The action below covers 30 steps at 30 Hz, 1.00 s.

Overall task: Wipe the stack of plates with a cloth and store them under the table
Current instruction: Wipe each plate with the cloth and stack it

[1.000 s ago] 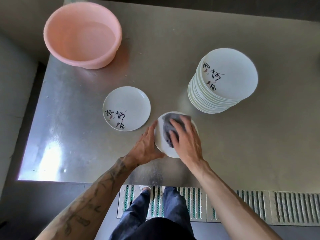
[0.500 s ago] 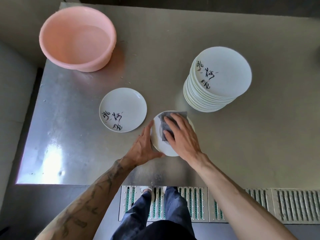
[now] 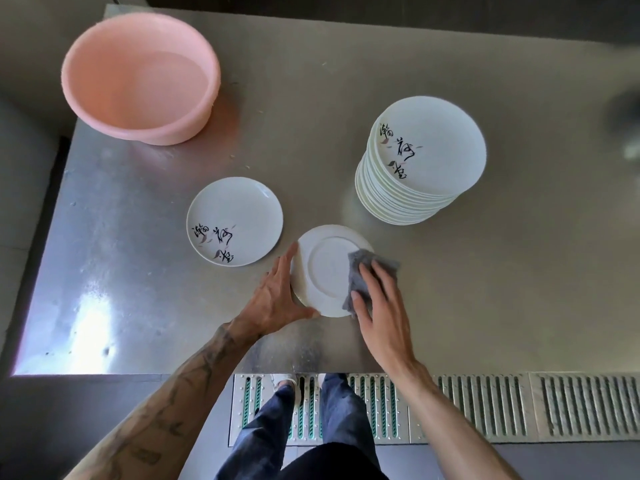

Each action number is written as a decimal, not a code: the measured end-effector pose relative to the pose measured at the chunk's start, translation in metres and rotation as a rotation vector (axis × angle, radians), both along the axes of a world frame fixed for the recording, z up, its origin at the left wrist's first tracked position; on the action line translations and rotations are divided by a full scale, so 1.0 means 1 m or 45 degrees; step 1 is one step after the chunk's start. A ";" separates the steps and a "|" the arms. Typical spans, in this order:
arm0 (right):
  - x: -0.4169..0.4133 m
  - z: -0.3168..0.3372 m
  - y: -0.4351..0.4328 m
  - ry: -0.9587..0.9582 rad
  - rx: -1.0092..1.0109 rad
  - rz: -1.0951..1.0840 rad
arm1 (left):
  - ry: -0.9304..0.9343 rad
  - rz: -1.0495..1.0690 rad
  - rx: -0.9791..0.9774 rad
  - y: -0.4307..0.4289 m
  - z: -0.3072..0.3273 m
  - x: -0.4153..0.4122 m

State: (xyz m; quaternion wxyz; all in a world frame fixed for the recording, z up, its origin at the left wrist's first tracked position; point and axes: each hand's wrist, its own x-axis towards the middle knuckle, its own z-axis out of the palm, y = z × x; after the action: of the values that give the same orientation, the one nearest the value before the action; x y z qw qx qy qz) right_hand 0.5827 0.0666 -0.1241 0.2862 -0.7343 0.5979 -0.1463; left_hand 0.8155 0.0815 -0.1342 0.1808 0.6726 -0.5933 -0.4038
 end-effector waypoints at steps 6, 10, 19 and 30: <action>0.018 -0.001 -0.036 -0.024 -0.012 0.014 | 0.028 0.005 0.014 -0.001 -0.001 0.001; 0.051 0.000 -0.063 0.096 -0.123 0.303 | 0.065 0.055 0.024 0.000 -0.004 0.001; 0.019 -0.001 -0.048 0.123 -0.128 0.162 | 0.055 0.041 -0.005 0.001 -0.007 0.000; 0.039 0.011 0.038 -0.087 -0.142 -0.097 | 0.311 0.215 -0.010 0.002 0.010 0.005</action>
State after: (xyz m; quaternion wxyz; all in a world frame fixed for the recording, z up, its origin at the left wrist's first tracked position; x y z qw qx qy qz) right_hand 0.6218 0.1044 -0.1135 0.2593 -0.7203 0.6063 -0.2152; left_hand 0.8201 0.0838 -0.1247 0.2877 0.6652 -0.5097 -0.4636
